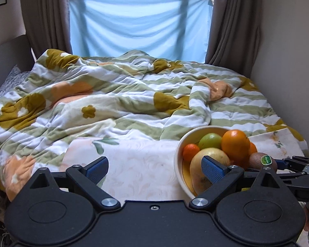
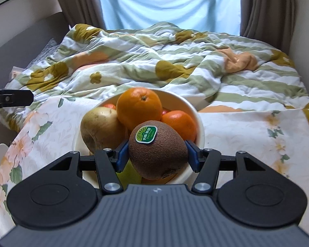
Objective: Organize fruits
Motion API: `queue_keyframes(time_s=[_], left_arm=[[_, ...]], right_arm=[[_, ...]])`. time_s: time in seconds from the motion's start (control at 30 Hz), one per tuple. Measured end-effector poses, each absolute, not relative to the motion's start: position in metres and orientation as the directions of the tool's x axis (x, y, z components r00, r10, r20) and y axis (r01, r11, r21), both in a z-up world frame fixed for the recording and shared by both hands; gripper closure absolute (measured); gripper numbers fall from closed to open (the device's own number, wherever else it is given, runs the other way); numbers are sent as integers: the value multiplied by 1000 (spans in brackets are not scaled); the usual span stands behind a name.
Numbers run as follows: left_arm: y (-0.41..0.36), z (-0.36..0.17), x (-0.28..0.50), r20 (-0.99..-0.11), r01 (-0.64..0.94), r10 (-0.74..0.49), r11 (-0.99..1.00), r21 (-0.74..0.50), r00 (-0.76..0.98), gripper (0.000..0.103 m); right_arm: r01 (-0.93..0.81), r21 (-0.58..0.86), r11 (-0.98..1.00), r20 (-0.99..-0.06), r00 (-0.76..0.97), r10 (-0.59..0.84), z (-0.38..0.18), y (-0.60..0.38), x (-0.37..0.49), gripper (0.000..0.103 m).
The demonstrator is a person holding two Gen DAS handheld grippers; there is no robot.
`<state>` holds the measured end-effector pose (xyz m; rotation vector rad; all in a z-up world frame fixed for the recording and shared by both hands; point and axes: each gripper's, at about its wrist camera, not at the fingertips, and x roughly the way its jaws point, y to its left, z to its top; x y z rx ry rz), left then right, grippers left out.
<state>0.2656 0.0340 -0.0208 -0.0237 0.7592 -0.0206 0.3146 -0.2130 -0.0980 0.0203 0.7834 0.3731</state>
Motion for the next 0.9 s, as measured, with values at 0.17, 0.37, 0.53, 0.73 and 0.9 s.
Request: queue_keyframes(time_s=[0.17, 0.37, 0.53, 0.73, 0.9], left_arm=[[31, -29, 258, -693, -10, -9, 1000, -24, 721, 4], [24, -31, 252, -689, -16, 1, 1000, -16, 725, 4], [20, -27, 245, -676, -19, 4, 1000, -14, 737, 4], [13, -16, 232, -654, -17, 1, 1000, -18, 757, 4], [11, 3, 215, -626, -18, -1, 1000, -24, 780, 4]], right_arm=[[-339, 175, 924, -664, 652, 365, -108, -215, 315, 31], [-323, 202, 924, -653, 659, 373, -112, -220, 315, 19], [-326, 212, 921, -641, 665, 383, -109, -222, 311, 8], [-331, 201, 922, -620, 686, 382, -97, -227, 300, 3], [-352, 169, 921, -602, 703, 379, -77, -230, 285, 3]])
